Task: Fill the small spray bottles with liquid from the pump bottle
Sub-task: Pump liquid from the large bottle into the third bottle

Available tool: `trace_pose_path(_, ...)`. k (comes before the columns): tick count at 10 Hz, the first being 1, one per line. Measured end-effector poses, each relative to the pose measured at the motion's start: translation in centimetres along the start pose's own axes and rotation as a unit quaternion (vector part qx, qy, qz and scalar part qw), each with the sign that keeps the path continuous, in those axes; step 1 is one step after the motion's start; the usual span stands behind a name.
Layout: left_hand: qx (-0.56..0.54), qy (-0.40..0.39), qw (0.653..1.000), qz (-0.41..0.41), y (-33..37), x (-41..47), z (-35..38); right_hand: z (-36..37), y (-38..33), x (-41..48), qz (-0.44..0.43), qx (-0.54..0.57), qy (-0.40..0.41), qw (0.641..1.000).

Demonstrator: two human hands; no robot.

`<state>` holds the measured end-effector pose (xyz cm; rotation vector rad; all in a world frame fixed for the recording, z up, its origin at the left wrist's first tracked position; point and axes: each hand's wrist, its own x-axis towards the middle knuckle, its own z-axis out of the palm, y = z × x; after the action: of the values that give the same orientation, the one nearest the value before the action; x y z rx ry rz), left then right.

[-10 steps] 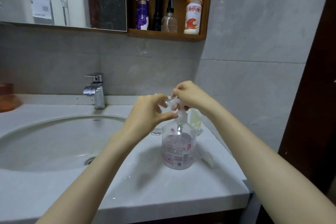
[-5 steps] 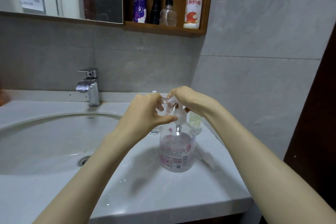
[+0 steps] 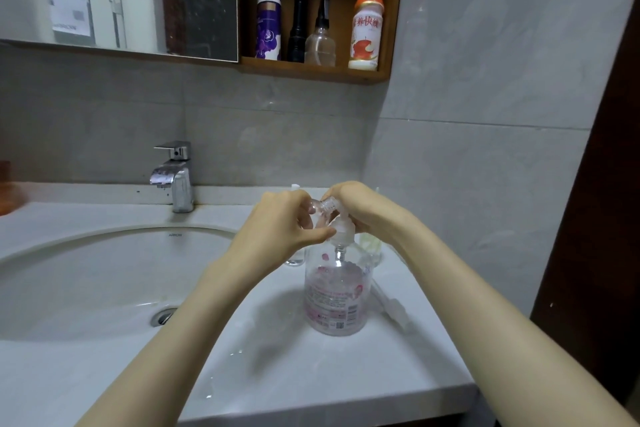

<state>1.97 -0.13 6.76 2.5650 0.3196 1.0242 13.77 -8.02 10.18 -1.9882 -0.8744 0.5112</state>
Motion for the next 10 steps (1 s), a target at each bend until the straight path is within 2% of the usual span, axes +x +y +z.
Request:
trace_pose_path(2,0.007,-0.001,1.0,-0.002,0.3,0.1,-0.3,0.2,-0.9,-0.4,-0.008,-0.068,-0.005,0.998)
trace_pose_path(3,0.003,-0.002,1.0,-0.005,0.3,0.0,-0.3,0.2,-1.3,-0.8,-0.003,-0.062,-0.021,0.998)
trace_pose_path(5,-0.005,-0.006,1.0,0.0,0.2,0.0,-0.3,0.0,-0.6,-0.7,-0.055,-0.005,-0.026,0.998)
trace_pose_path(6,-0.016,0.001,1.0,0.005,0.1,-0.1,-0.1,0.3,0.2,-0.5,-0.073,0.079,0.0,0.994)
trace_pose_path(7,-0.001,-0.003,1.0,0.01,-0.3,0.1,0.3,0.6,0.7,0.1,-0.096,0.08,0.023,0.992)
trace_pose_path(8,-0.016,-0.003,1.0,0.003,-0.6,0.0,0.5,0.8,0.6,0.5,-0.098,0.048,0.037,0.993)
trace_pose_path(10,-0.01,0.008,1.0,0.0,0.0,0.0,0.1,0.5,0.4,-0.1,-0.086,0.063,0.04,0.993)
